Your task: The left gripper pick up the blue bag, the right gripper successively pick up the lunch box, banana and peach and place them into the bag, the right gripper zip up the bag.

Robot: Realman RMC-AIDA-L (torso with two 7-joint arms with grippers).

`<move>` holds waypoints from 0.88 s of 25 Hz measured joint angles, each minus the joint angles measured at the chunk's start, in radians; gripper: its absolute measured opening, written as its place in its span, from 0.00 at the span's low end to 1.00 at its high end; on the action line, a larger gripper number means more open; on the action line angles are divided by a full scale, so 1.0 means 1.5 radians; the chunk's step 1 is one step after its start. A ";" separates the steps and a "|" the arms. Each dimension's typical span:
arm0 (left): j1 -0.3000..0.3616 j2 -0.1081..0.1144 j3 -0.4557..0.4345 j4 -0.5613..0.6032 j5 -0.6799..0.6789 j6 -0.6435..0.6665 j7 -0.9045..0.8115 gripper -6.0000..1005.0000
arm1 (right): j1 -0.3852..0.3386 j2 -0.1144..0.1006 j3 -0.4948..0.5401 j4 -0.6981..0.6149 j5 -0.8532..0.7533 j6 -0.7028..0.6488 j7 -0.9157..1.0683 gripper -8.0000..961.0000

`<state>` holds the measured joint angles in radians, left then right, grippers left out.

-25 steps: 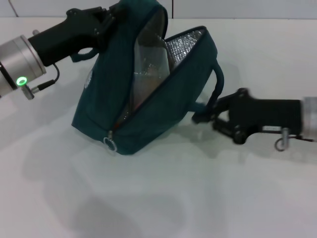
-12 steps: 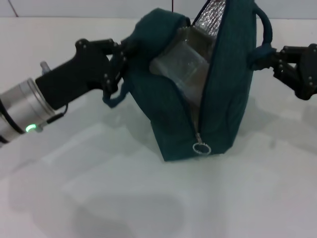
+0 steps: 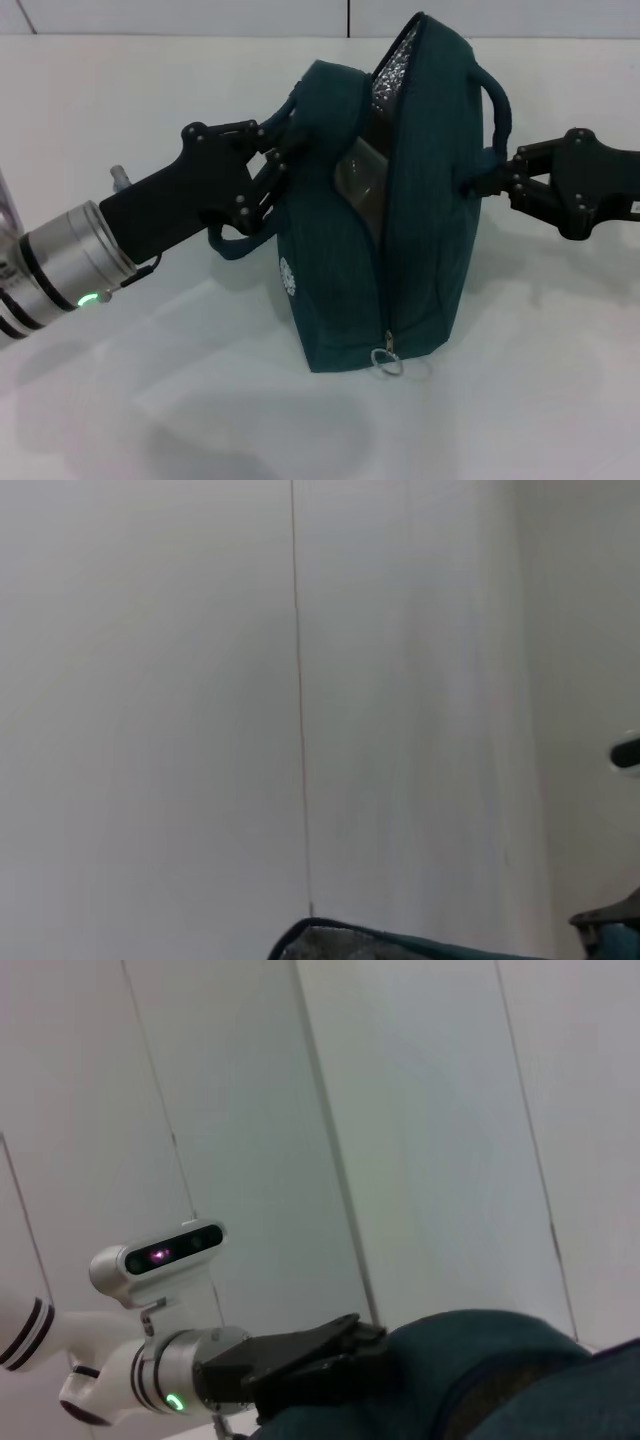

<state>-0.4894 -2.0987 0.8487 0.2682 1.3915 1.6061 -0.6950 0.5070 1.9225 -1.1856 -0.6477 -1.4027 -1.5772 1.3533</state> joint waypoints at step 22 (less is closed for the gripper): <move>-0.005 -0.001 0.002 -0.069 -0.067 -0.003 0.099 0.31 | -0.057 0.010 0.080 -0.032 0.003 -0.057 -0.017 0.36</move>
<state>-0.4971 -2.1003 0.8514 0.1641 1.2912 1.6022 -0.5460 0.4220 1.9369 -1.0656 -0.6959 -1.3984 -1.6623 1.3277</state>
